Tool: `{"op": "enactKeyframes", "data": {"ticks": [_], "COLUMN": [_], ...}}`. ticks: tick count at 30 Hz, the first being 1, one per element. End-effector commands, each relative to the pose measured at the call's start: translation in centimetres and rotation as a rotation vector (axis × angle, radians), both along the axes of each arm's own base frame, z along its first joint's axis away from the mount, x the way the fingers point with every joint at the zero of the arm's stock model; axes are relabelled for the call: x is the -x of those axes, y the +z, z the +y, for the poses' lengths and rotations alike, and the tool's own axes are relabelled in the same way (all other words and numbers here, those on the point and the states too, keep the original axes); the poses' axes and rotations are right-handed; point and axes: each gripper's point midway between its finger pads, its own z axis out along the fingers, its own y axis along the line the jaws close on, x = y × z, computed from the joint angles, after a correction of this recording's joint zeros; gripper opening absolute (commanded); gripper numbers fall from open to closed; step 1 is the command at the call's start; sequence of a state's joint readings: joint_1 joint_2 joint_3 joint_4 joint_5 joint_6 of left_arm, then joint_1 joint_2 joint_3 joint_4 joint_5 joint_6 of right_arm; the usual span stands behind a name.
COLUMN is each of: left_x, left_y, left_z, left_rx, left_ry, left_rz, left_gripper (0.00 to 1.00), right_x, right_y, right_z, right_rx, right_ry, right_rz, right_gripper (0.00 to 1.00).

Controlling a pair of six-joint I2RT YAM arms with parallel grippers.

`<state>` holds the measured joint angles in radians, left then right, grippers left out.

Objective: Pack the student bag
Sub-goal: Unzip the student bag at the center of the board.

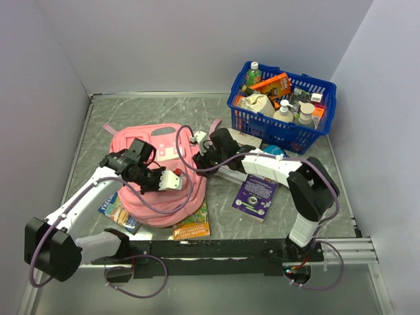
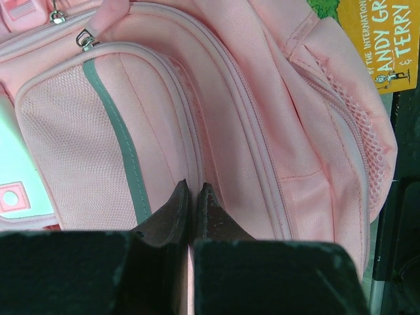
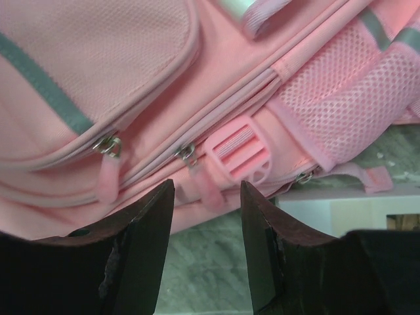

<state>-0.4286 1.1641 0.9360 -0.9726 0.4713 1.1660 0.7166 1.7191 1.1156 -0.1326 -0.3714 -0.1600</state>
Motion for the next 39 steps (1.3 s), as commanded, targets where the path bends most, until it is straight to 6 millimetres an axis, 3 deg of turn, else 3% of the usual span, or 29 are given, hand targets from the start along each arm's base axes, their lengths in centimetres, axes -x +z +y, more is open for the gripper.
{"op": "enactKeyframes", "data": {"ticks": [1, 9, 14, 16, 22, 31, 33, 39], "left_x": [0.7, 1.1, 1.0, 1.0, 0.3, -4.8, -5.1, -8.7], "left_y": [0.9, 1.1, 1.4, 1.5, 1.8, 3.8, 3.8, 3.3], "left_z": [-0.1, -0.1, -0.3, -0.3, -0.5, -0.6, -0.4, 1.2], "left_rx": [0.029, 0.035, 0.048, 0.052, 0.062, 0.109, 0.125, 0.169], "left_ry": [-0.004, -0.018, -0.019, -0.018, 0.026, 0.351, 0.431, 0.669], "left_rz": [-0.007, -0.010, -0.013, -0.013, -0.029, -0.067, 0.006, 0.185], "left_gripper": [0.01, 0.01, 0.01, 0.01, 0.01, 0.01, 0.01, 0.01], "right_x": [-1.8, -2.5, -2.5, -2.3, -1.1, 1.0, 1.3, 2.6], "right_y": [0.0, -1.2, -1.8, -1.8, -2.0, 0.4, 1.4, 2.9], "right_z": [1.1, 0.8, 1.3, 1.7, 0.9, -0.8, -1.3, -1.9], "right_rx": [0.001, 0.070, 0.082, 0.067, 0.049, -0.034, -0.056, -0.087], "right_ry": [0.007, -0.017, -0.012, -0.004, -0.034, -0.089, -0.102, -0.104], "right_rz": [-0.046, -0.081, -0.069, -0.054, -0.023, -0.046, -0.054, -0.051], "right_gripper": [0.53, 0.58, 0.56, 0.50, 0.00, 0.00, 0.00, 0.00]}}
